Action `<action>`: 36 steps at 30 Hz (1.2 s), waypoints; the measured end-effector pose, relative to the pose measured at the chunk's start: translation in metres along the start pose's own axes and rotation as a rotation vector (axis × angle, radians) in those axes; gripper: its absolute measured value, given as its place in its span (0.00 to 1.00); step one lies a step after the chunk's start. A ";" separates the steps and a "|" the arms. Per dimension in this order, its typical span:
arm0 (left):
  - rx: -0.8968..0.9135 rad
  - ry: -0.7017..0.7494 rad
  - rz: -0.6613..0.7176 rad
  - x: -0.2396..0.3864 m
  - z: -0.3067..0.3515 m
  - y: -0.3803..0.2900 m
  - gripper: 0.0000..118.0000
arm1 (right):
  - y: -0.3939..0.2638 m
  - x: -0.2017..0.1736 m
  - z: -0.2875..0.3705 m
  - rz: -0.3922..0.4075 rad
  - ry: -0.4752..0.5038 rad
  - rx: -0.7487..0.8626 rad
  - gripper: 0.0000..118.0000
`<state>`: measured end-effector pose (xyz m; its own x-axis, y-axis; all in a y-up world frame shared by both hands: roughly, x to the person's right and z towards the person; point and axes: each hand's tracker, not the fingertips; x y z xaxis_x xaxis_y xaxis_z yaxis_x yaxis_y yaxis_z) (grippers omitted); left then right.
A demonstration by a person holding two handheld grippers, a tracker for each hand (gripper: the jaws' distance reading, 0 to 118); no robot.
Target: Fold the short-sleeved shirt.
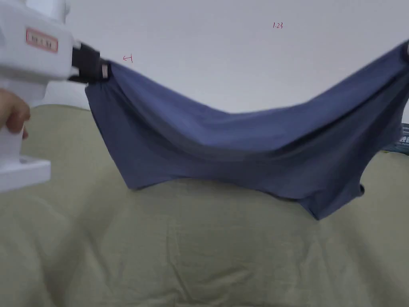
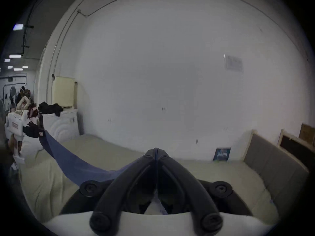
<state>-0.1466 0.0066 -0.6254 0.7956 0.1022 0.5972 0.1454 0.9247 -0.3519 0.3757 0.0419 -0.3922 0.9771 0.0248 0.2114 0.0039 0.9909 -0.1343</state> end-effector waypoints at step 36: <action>-0.413 -0.147 0.126 -0.026 0.153 -0.330 0.03 | -0.302 -0.005 0.239 -0.365 -0.035 -0.501 0.02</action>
<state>-0.3056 -0.2447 -0.4147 0.7344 0.2828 0.6169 0.2992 0.6810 -0.6684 0.3190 -0.2255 -0.1211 0.8862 -0.2916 0.3601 0.4446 0.7539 -0.4837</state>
